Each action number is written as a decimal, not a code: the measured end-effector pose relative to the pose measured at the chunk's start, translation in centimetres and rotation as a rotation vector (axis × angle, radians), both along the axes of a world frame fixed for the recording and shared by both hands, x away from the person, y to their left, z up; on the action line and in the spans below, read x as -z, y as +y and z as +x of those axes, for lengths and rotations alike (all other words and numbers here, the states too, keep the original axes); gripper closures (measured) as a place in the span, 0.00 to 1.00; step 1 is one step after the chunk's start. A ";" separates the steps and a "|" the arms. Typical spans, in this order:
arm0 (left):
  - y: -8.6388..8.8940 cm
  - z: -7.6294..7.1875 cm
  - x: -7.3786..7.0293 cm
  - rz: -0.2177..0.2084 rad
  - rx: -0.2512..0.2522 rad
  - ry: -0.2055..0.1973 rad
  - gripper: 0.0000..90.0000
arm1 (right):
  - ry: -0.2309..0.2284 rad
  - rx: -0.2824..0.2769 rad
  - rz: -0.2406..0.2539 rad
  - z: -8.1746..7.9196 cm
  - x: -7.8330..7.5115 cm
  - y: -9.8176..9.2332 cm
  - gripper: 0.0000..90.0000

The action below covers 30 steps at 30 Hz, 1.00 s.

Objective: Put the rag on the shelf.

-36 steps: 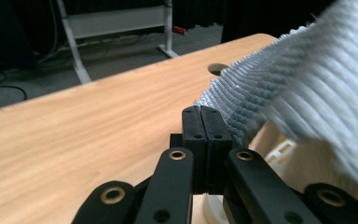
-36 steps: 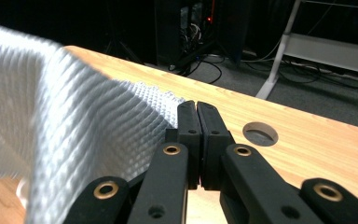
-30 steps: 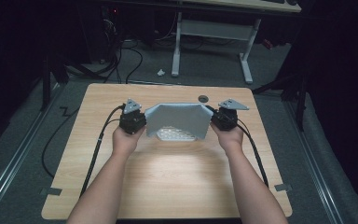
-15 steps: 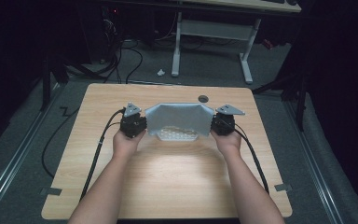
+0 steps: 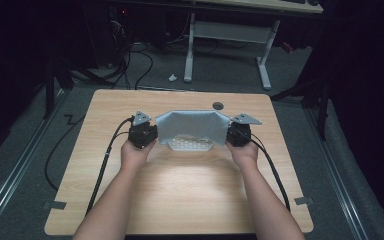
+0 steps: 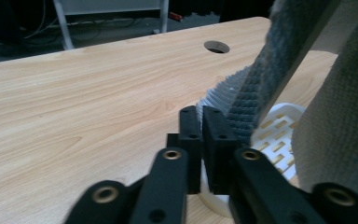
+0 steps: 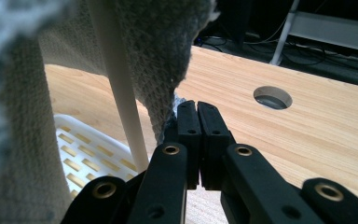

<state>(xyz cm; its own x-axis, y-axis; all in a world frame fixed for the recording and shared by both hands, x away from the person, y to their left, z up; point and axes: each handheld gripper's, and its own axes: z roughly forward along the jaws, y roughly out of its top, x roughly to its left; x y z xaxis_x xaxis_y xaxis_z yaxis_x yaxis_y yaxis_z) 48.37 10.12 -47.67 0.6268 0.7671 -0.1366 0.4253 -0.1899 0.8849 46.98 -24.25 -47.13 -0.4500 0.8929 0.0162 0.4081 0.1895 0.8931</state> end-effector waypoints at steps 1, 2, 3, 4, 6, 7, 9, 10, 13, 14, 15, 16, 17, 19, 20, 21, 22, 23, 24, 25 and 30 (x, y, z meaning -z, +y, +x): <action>0.1 0.0 0.0 -0.003 -0.003 0.003 0.95 | -0.003 0.001 0.000 0.0 -0.1 -0.1 0.99; 0.1 0.0 0.0 -0.003 -0.003 0.003 0.94 | -0.004 0.003 0.003 0.0 -0.2 -0.1 0.98; 0.3 0.0 -0.1 -0.006 -0.011 0.001 0.93 | -0.002 0.008 0.003 0.0 -0.3 -0.2 0.97; 0.3 0.0 -0.1 -0.006 -0.011 0.001 0.92 | -0.003 0.008 0.005 0.0 -0.3 -0.3 0.96; 0.6 0.0 -0.4 -0.017 -0.020 -0.001 0.88 | -0.007 0.014 0.003 0.0 -0.5 -0.5 0.94; 0.8 -0.1 -0.5 -0.018 -0.024 -0.004 0.86 | -0.010 0.012 0.001 0.0 -0.7 -0.7 0.94; 0.9 -0.1 -0.7 -0.022 -0.029 -0.009 0.85 | -0.014 0.015 0.002 0.0 -0.8 -0.8 0.93; 1.2 -0.1 -0.9 -0.027 -0.037 -0.015 0.84 | -0.021 0.021 0.002 -0.1 -1.2 -1.1 0.93; 1.4 -0.1 -1.2 -0.031 -0.045 -0.019 0.83 | -0.029 0.024 0.006 -0.1 -1.5 -1.3 0.93; 1.5 -0.1 -1.3 -0.028 -0.050 -0.020 0.83 | -0.031 0.028 0.008 -0.1 -1.6 -1.4 0.93; 1.7 -0.1 -1.4 -0.027 -0.053 -0.025 0.82 | -0.037 0.033 0.007 -0.1 -1.9 -1.6 0.92; 1.9 -0.1 -1.6 -0.027 -0.062 -0.028 0.82 | -0.040 0.035 0.008 -0.1 -2.0 -1.7 0.92; 2.0 -0.1 -1.7 -0.027 -0.064 -0.029 0.82 | -0.041 0.039 0.007 -0.1 -2.1 -1.8 0.92; 2.3 -0.1 -1.9 -0.022 -0.071 -0.035 0.82 | -0.048 0.044 0.006 -0.1 -2.3 -2.1 0.92; 2.3 -0.1 -1.9 -0.022 -0.071 -0.035 0.82 | -0.048 0.044 0.006 -0.1 -2.3 -2.1 0.92; 2.7 -0.1 -2.1 -0.022 -0.078 -0.039 0.82 | -0.051 0.053 0.007 -0.1 -2.5 -2.4 0.91; 2.7 -0.1 -2.1 -0.022 -0.078 -0.039 0.82 | -0.051 0.053 0.007 -0.1 -2.5 -2.4 0.91; 2.8 -0.1 -2.2 -0.021 -0.082 -0.041 0.82 | -0.054 0.062 0.011 -0.1 -2.6 -2.7 0.90; 3.0 -0.1 -2.2 -0.022 -0.085 -0.042 0.82 | -0.054 0.062 0.011 -0.1 -2.6 -2.7 0.90; 3.2 -0.1 -2.3 -0.023 -0.088 -0.042 0.82 | -0.052 0.071 0.010 -0.2 -2.7 -3.0 0.90; 3.9 -0.3 -2.5 -0.020 -0.101 -0.050 0.82 | -0.056 0.077 0.014 -0.3 -3.0 -3.4 0.90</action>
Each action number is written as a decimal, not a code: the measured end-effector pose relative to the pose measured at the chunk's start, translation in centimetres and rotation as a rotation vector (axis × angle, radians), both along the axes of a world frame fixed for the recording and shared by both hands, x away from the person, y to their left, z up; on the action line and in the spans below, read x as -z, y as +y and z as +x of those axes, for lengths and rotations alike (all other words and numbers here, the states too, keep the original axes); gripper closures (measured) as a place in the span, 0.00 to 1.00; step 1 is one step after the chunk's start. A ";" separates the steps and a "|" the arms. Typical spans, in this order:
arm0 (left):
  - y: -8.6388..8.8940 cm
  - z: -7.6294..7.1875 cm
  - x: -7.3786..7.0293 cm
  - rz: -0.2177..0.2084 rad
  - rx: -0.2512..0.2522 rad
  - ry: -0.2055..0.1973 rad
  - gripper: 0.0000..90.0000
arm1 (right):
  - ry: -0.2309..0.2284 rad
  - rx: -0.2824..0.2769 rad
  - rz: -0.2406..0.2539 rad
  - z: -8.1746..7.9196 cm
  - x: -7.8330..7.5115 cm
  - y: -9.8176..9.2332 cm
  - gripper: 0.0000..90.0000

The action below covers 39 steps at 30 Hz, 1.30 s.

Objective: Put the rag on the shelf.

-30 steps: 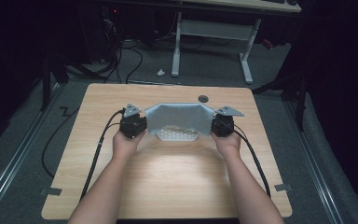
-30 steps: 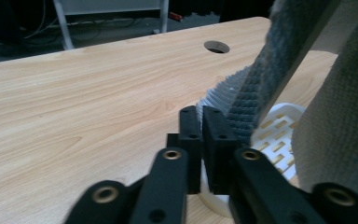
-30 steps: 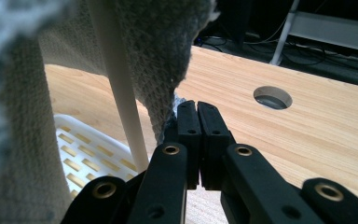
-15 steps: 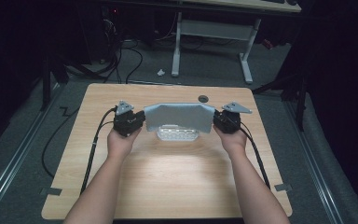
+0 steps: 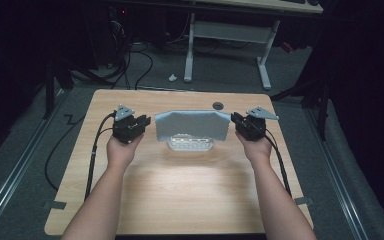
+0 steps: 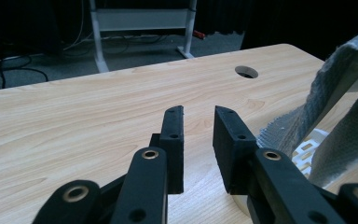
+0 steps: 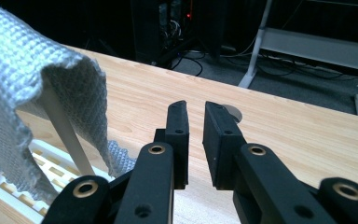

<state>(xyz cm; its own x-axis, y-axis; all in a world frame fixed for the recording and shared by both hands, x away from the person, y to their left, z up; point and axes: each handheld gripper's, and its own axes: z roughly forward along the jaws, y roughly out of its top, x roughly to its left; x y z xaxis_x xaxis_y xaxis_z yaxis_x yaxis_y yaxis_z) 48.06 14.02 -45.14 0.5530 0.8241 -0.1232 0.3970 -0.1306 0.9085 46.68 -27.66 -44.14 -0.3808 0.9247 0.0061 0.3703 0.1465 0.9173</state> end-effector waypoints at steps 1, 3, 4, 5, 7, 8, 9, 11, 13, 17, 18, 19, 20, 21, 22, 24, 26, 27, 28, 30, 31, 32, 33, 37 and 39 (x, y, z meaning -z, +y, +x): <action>0.1 -0.1 0.0 0.002 0.000 -0.005 0.82 | -0.004 -0.004 -0.003 -0.1 0.0 0.0 0.90; 0.2 -0.4 0.1 0.009 -0.003 -0.008 0.82 | -0.006 -0.010 -0.014 -0.3 -0.1 0.1 0.90; 0.2 -0.5 0.2 0.013 -0.007 -0.010 0.82 | -0.008 -0.013 -0.016 -0.4 -0.1 0.2 0.90; 0.2 -0.6 0.2 0.017 -0.011 -0.011 0.82 | -0.008 -0.014 -0.019 -0.4 -0.2 0.2 0.90; 0.3 -0.7 0.2 0.020 -0.016 -0.009 0.82 | -0.011 -0.016 -0.026 -0.6 -0.3 0.3 0.90; 0.4 -0.9 0.2 0.016 -0.021 -0.010 0.82 | -0.013 -0.018 -0.026 -0.7 -0.3 0.3 0.90; 0.4 -0.9 0.2 0.016 -0.021 -0.010 0.82 | -0.013 -0.018 -0.026 -0.7 -0.3 0.3 0.90; 0.5 -1.3 -0.1 0.017 -0.028 -0.023 0.82 | -0.015 -0.018 -0.027 -1.0 -0.5 0.4 0.90; 0.7 -1.7 -0.3 0.015 -0.028 -0.031 0.81 | -0.025 -0.028 -0.035 -1.5 -0.7 0.3 0.90; 1.0 -2.8 -0.7 0.009 -0.041 -0.042 0.80 | -0.033 -0.026 -0.031 -2.3 -0.6 0.1 0.90; 1.0 -2.8 -0.7 0.009 -0.041 -0.042 0.80 | -0.029 -0.024 -0.039 -2.4 -0.6 0.0 0.90; 1.1 -3.2 -0.7 0.017 -0.046 -0.041 0.80 | -0.029 -0.022 -0.041 -2.6 -0.6 0.0 0.90; 1.1 -3.2 -0.7 0.017 -0.046 -0.041 0.80 | -0.029 -0.022 -0.041 -2.6 -0.6 0.0 0.90; 1.2 -3.6 -0.7 0.019 -0.050 -0.039 0.80 | -0.027 -0.026 -0.039 -3.2 -0.8 -0.2 0.90; 1.3 -3.9 -0.7 0.020 -0.051 -0.039 0.79 | -0.033 -0.028 -0.040 -3.4 -0.8 -0.2 0.90; 1.3 -4.4 -0.6 0.024 -0.055 -0.044 0.79 | -0.048 -0.034 -0.029 -4.1 -1.0 -0.2 0.89; 1.4 -4.6 -0.6 0.025 -0.054 -0.041 0.78 | -0.045 -0.039 -0.052 -4.8 -1.0 -0.1 0.89; 1.4 -4.9 -0.6 0.028 -0.053 -0.040 0.78 | -0.048 -0.041 -0.058 -5.2 -1.1 -0.1 0.88; 1.5 -5.2 -0.5 0.029 -0.051 -0.043 0.78 | -0.048 -0.041 -0.058 -5.2 -1.1 -0.1 0.88; 1.5 -5.9 -0.5 0.038 -0.044 -0.043 0.77 | -0.064 -0.046 -0.052 -6.6 -1.6 -0.1 0.88; 1.4 -6.8 -0.5 0.035 -0.036 -0.045 0.76 | -0.067 -0.046 -0.048 -7.1 -1.8 -0.1 0.87; 1.4 -6.8 -0.5 0.035 -0.036 -0.045 0.76 | -0.067 -0.046 -0.048 -7.1 -1.8 -0.1 0.87; 1.2 -7.9 -0.4 0.034 -0.021 -0.042 0.75 | -0.064 -0.056 -0.053 -8.1 -1.9 0.0 0.86; 0.6 -9.8 -0.3 0.045 0.014 -0.043 0.72 | -0.064 -0.082 -0.065 -10.5 -1.9 0.6 0.83; 0.1 -11.2 -0.1 0.038 0.044 -0.035 0.70 | -0.070 -0.088 -0.062 -11.1 -1.8 0.9 0.82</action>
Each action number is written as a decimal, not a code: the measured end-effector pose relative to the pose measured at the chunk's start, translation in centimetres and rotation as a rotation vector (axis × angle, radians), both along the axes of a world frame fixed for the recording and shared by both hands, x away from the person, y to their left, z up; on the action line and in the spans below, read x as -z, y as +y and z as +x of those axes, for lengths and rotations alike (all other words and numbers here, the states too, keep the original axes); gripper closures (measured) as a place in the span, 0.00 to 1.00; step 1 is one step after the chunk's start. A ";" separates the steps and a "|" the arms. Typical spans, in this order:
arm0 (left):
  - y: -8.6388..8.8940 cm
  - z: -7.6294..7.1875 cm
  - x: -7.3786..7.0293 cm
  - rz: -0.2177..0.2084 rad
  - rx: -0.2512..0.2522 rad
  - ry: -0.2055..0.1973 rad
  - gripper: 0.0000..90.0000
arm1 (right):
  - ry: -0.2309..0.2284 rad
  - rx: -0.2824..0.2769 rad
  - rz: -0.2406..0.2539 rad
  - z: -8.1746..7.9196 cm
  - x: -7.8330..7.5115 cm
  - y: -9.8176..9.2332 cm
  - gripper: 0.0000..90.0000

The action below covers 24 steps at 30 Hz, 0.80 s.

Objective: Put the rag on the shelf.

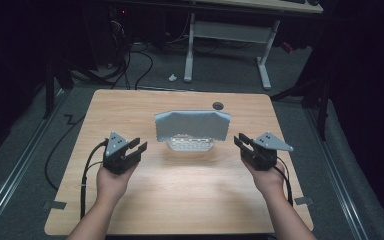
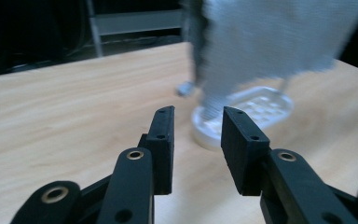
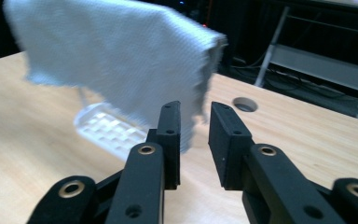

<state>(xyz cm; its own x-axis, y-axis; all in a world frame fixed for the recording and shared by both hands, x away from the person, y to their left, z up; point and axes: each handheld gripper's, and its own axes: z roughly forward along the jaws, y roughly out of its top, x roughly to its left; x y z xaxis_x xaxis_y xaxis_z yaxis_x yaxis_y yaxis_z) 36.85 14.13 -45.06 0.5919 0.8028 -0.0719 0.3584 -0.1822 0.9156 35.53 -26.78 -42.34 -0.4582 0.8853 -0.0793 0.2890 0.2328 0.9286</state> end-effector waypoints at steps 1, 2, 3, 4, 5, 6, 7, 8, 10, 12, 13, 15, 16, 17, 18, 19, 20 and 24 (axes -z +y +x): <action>-0.8 -1.4 0.3 0.016 0.036 0.002 0.69 | 0.005 -0.014 0.002 -1.2 0.4 0.5 0.80; -1.2 -2.1 0.5 0.020 0.057 0.006 0.68 | 0.019 -0.021 0.006 -1.7 0.6 0.8 0.78; -1.7 -2.8 0.8 0.024 0.075 0.014 0.67 | 0.023 -0.028 -0.005 -2.2 0.9 1.1 0.77; -2.3 -3.4 1.1 0.026 0.093 0.023 0.66 | 0.025 -0.034 -0.017 -2.7 1.3 1.5 0.76; -2.3 -3.4 1.1 0.026 0.093 0.023 0.65 | 0.028 -0.044 -0.022 -3.2 1.6 1.8 0.75; -2.8 -4.0 1.4 0.036 0.109 0.026 0.65 | 0.028 -0.044 -0.022 -3.2 1.6 1.8 0.75; -3.6 -4.7 1.9 0.050 0.133 0.031 0.64 | 0.034 -0.049 -0.020 -3.6 2.0 2.2 0.73; -4.1 -5.2 2.3 0.061 0.149 0.035 0.62 | 0.051 -0.061 -0.027 -4.4 2.9 3.0 0.70; -5.2 -6.1 3.2 0.077 0.182 0.047 0.61 | 0.052 -0.065 -0.032 -4.7 3.2 3.3 0.69; -6.1 -6.8 4.0 0.093 0.209 0.060 0.59 | 0.077 -0.075 -0.033 -5.7 4.4 4.3 0.65; -6.5 -7.2 4.4 0.106 0.223 0.066 0.56 | 0.091 -0.078 -0.030 -5.9 4.9 4.6 0.63; -7.3 -8.0 5.9 0.149 0.248 0.073 0.54 | 0.113 -0.081 -0.026 -6.4 5.8 5.2 0.61; -7.3 -8.0 5.9 0.149 0.248 0.073 0.54 | 0.123 -0.082 -0.024 -6.7 6.5 5.4 0.60; -7.3 -8.3 6.4 0.149 0.251 0.073 0.54 | 0.127 -0.079 -0.024 -7.0 7.2 5.7 0.60; -7.5 -8.3 7.4 0.180 0.276 0.116 0.54 | 0.124 -0.065 -0.029 -7.5 8.1 5.9 0.60; -7.5 -8.4 7.7 0.188 0.278 0.127 0.53 | 0.118 -0.062 -0.049 -8.0 8.9 6.0 0.61; -7.4 -8.4 7.8 0.171 0.278 0.140 0.53 | 0.136 -0.086 -0.081 -8.1 9.3 6.3 0.59; -7.3 -8.3 7.3 0.136 0.275 0.138 0.53 | 0.119 -0.116 -0.141 -8.5 9.3 6.4 0.58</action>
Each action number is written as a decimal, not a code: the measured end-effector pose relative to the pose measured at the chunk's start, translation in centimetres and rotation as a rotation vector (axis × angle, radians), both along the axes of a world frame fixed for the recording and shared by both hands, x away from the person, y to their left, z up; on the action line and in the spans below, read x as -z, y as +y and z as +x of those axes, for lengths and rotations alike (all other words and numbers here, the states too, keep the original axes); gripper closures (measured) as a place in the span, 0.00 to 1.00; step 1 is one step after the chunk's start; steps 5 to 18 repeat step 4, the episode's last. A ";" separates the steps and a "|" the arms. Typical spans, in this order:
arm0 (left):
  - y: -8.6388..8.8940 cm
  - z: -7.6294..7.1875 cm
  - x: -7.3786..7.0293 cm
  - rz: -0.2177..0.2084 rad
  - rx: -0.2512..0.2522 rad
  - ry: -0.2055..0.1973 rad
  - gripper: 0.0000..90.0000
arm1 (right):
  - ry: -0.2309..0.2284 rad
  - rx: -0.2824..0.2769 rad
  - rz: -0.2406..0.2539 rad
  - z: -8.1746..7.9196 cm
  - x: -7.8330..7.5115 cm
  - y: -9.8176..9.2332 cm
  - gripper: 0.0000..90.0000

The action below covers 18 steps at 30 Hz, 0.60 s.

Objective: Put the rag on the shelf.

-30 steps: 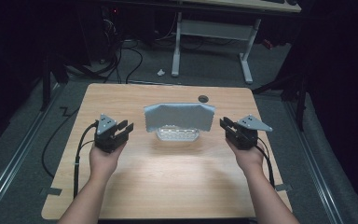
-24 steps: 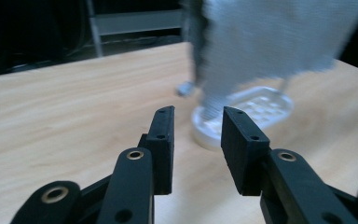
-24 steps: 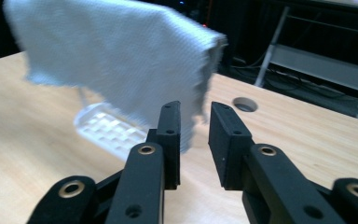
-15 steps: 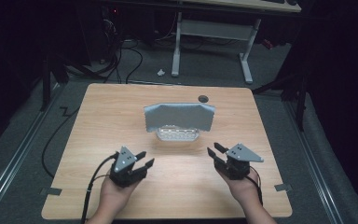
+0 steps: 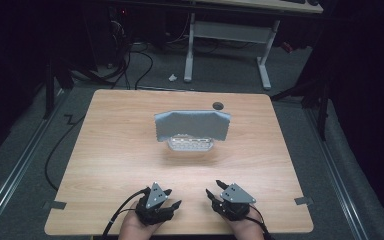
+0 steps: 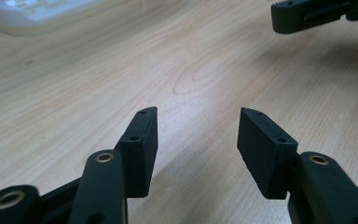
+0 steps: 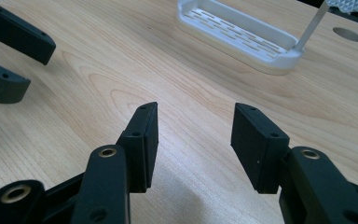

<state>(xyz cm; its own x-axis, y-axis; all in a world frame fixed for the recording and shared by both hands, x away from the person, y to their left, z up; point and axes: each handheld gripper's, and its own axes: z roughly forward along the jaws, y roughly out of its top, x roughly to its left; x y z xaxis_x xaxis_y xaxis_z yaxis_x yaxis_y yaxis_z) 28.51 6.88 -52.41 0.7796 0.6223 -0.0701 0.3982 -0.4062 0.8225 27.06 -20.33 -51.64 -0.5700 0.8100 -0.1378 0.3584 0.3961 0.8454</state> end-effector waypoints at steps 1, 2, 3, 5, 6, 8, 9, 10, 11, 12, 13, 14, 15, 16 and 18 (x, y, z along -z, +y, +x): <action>0.0 0.0 0.0 0.000 0.000 0.000 0.53 | 0.009 0.000 0.015 0.1 0.0 -0.1 0.58; 0.1 0.1 -0.1 -0.008 -0.004 0.002 0.53 | 0.010 0.002 0.019 0.2 0.0 -0.1 0.58; 0.2 0.2 -0.1 -0.010 -0.011 0.003 0.53 | 0.006 0.005 0.016 0.2 0.0 -0.1 0.58; 0.4 0.3 0.0 -0.010 -0.018 0.007 0.53 | 0.002 0.005 0.017 0.3 0.0 -0.1 0.57; 0.4 0.3 0.0 -0.010 -0.018 0.007 0.53 | 0.002 0.005 0.017 0.3 0.0 -0.1 0.57; 0.4 0.3 0.0 -0.010 -0.018 0.007 0.53 | 0.002 0.005 0.017 0.3 0.0 -0.1 0.57; 0.4 0.3 0.0 -0.010 -0.018 0.007 0.53 | 0.002 0.005 0.017 0.3 0.0 -0.1 0.57; 0.4 0.3 0.0 -0.010 -0.018 0.007 0.53 | 0.002 0.005 0.017 0.3 0.0 -0.1 0.57; 0.4 0.3 0.0 -0.010 -0.018 0.007 0.53 | 0.002 0.005 0.017 0.3 0.0 -0.1 0.57; 0.4 0.3 0.0 -0.010 -0.018 0.007 0.53 | 0.002 0.005 0.017 0.3 0.0 -0.1 0.57; 0.4 0.3 0.0 -0.010 -0.018 0.007 0.53 | 0.002 0.005 0.017 0.3 0.0 -0.1 0.57; 0.4 0.3 0.0 -0.010 -0.018 0.007 0.53 | 0.002 0.005 0.017 0.3 0.0 -0.1 0.57; 0.4 0.3 0.0 -0.010 -0.018 0.007 0.53 | 0.002 0.005 0.017 0.3 0.0 -0.1 0.57; 0.4 0.3 0.0 -0.010 -0.018 0.007 0.53 | 0.002 0.005 0.017 0.3 0.0 -0.1 0.57; 0.4 0.3 0.0 -0.010 -0.018 0.007 0.53 | 0.002 0.005 0.017 0.3 0.0 -0.1 0.57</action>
